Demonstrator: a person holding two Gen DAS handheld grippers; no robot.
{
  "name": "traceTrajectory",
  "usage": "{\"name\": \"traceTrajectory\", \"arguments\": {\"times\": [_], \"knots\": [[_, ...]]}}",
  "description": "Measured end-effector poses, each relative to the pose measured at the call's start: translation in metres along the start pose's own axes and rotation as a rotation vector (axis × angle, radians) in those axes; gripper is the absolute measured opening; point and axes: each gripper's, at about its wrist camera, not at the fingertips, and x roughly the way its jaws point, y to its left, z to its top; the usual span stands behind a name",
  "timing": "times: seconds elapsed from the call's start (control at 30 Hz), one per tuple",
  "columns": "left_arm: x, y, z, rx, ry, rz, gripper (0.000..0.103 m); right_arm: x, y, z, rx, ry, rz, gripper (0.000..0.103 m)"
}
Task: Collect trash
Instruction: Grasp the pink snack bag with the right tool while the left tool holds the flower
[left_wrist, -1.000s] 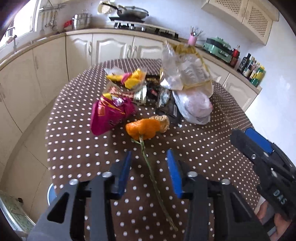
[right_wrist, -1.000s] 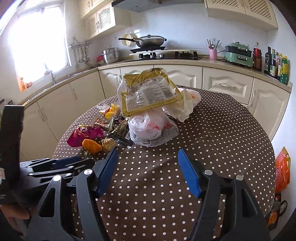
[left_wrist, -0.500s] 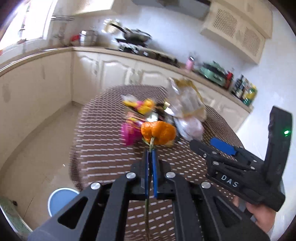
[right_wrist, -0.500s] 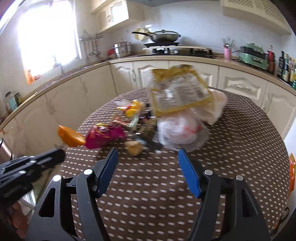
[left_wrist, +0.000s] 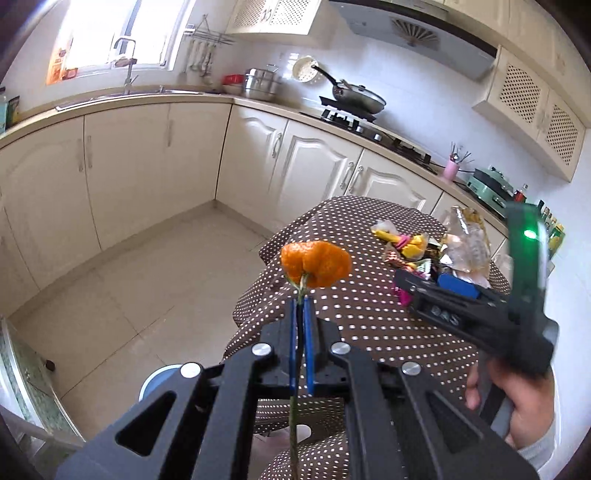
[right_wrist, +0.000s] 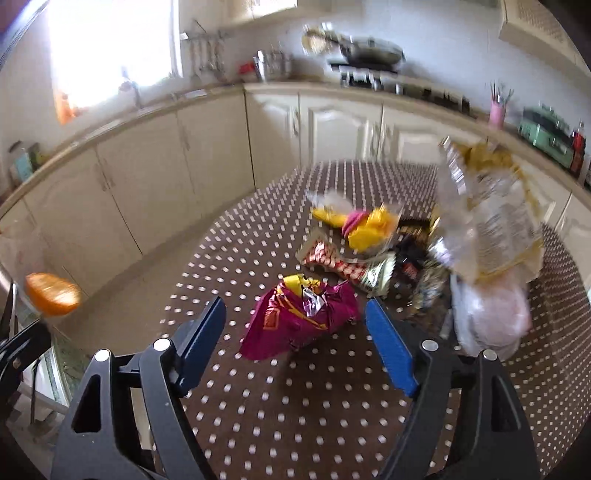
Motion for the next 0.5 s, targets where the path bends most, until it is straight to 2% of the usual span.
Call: {"name": "traceTrajectory", "arguments": {"times": [0.07,0.13,0.23,0.37,0.5], "knots": [[0.002,0.005,-0.001,-0.008,0.006,-0.001,0.003,0.007,-0.004,0.002,0.015,0.026,-0.004,0.074],[0.002,0.01,-0.003,-0.012,0.008,-0.004,0.003,0.009,-0.007,0.002,0.023,0.037,-0.002,0.051],[0.0,0.016,-0.005,-0.023,0.009,-0.012,0.003,0.008,-0.011,0.001,0.026,0.036,-0.005,0.048],[-0.006,0.021,-0.006,-0.028,0.003,-0.016,0.003,-0.012,-0.003,-0.005,-0.008,-0.024,-0.023,0.048],[-0.013,0.025,-0.01,-0.044,-0.002,-0.01,0.003,-0.037,0.013,-0.017,-0.034,-0.06,0.043,0.048]]}}
